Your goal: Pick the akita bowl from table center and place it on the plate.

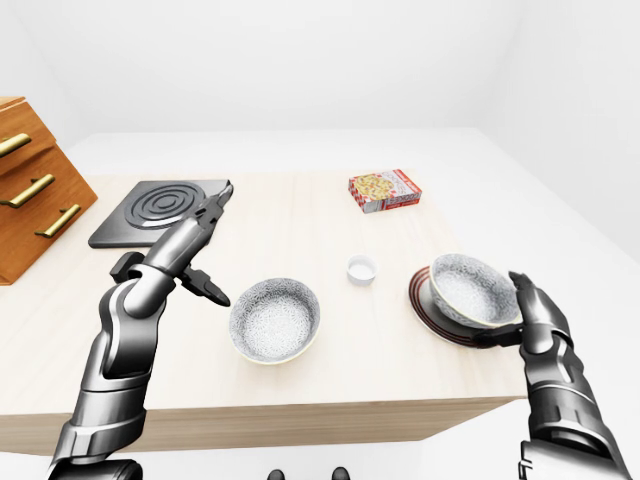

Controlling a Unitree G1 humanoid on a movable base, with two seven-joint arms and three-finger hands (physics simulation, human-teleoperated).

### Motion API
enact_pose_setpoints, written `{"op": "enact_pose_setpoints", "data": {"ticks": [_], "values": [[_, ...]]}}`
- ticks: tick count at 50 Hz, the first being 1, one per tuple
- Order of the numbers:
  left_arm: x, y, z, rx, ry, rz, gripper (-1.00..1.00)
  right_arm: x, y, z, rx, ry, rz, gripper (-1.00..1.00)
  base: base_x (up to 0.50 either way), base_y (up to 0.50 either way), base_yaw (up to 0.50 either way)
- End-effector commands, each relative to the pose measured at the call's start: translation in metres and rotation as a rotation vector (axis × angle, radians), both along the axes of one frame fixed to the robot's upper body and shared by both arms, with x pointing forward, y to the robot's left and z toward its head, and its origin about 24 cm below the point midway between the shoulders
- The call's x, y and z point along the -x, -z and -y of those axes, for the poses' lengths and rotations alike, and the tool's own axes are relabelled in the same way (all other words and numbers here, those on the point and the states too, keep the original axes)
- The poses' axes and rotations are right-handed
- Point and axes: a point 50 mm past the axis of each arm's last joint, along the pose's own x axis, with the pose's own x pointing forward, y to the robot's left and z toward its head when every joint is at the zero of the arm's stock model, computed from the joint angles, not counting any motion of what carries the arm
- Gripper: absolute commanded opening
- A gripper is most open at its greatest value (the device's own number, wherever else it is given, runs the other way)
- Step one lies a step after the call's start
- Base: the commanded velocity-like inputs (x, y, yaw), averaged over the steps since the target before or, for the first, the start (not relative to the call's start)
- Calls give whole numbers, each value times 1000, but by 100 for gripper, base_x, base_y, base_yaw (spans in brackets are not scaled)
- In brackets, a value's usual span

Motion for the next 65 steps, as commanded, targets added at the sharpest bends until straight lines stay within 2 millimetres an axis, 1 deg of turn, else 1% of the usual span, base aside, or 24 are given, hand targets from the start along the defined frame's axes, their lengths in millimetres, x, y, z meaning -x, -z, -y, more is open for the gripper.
{"op": "enact_pose_setpoints", "data": {"ticks": [1, 5, 9, 10, 13, 18, 19, 23, 25, 27, 28, 29, 30, 36, 40, 43, 46, 49, 51, 53, 54, 58, 62, 65], "values": [[0, -1, 1, -1, 3, 3, 100, -2, -5, -3, 8, -15, 37, 100, 0, 0, 0], [0, -1, 1, -1, 2, 1, 100, 4, -6, 1, -4, -20, 39, 100, 0, 0, 0], [-1, -1, 1, -1, 2, 2, 100, 5, -11, -3, -19, -62, 58, 100, 0, 0, 0], [0, -2, 2, -2, 6, 4, 100, 5, -19, -10, -34, -114, 91, 100, 0, 0, 0], [0, -3, 3, -4, 10, 8, 100, 7, -27, -15, -35, -132, 101, 100, 0, 0, 0], [1, -6, 4, -8, 18, 15, 100, 13, -50, -27, -25, -166, 125, 100, 0, 0, 0], [2, -7, 5, -8, 21, 19, 100, 14, -60, -32, -8, -202, 146, 100, 0, 0, 0], [3, -8, 7, -9, 28, 23, 100, 22, -78, -42, 26, -262, 168, 100, 0, 0, 0], [4, -8, 7, -7, 30, 23, 100, 29, -95, -49, 59, -311, 191, 100, 0, 0, 0], [4, -9, 7, -7, 33, 25, 100, 32, -103, -52, 72, -328, 199, 100, 0, 0, 0], [5, -10, 8, -9, 35, 28, 100, 36, -111, -57, 87, -361, 202, 100, 0, 0, 0], [5, -10, 8, -9, 35, 29, 100, 37, -111, -58, 87, -361, 201, 100, 0, 0, 0], [5, -12, 7, -10, 37, 35, 100, 39, -118, -63, 98, -388, 212, 100, 0, 0, 0], [10, -13, 11, -18, 48, 44, 100, 45, -140, -77, 130, -459, 255, 100, 0, 0, 0], [13, -18, 12, -23, 55, 59, 100, 48, -151, -85, 150, -503, 285, 100, 0, 0, 0], [11, -17, 11, -14, 49, 60, 100, 48, -155, -90, 159, -523, 302, 100, 0, 0, 0], [11, -18, 9, 2, 46, 66, 100, 49, -165, -103, 162, -574, 373, 100, 0, 0, 0], [10, -17, 7, 6, 43, 61, 100, 53, -183, -121, 164, -663, 493, 100, 0, 0, 0], [9, -21, 7, 24, 47, 76, 100, 54, -199, -141, 170, -761, 598, 100, 0, 0, 0], [10, -24, 7, 32, 52, 89, 100, 54, -203, -151, 166, -815, 626, 100, 0, 0, 0], [13, -25, 9, 39, 60, 98, 100, 53, -205, -160, 161, -851, 657, 100, 0, 0, 0], [20, -30, 12, 59, 75, 133, 100, 47, -215, -184, 128, -930, 783, 100, 0, 0, 0], [20, -37, 12, 111, 77, 179, 100, 37, -217, -199, 24, -966, 894, 100, 0, 0, 0], [17, -38, 12, 130, 80, 186, 100, 20, -206, -213, -90, -947, 930, 100, 0, 0, 0]]}}
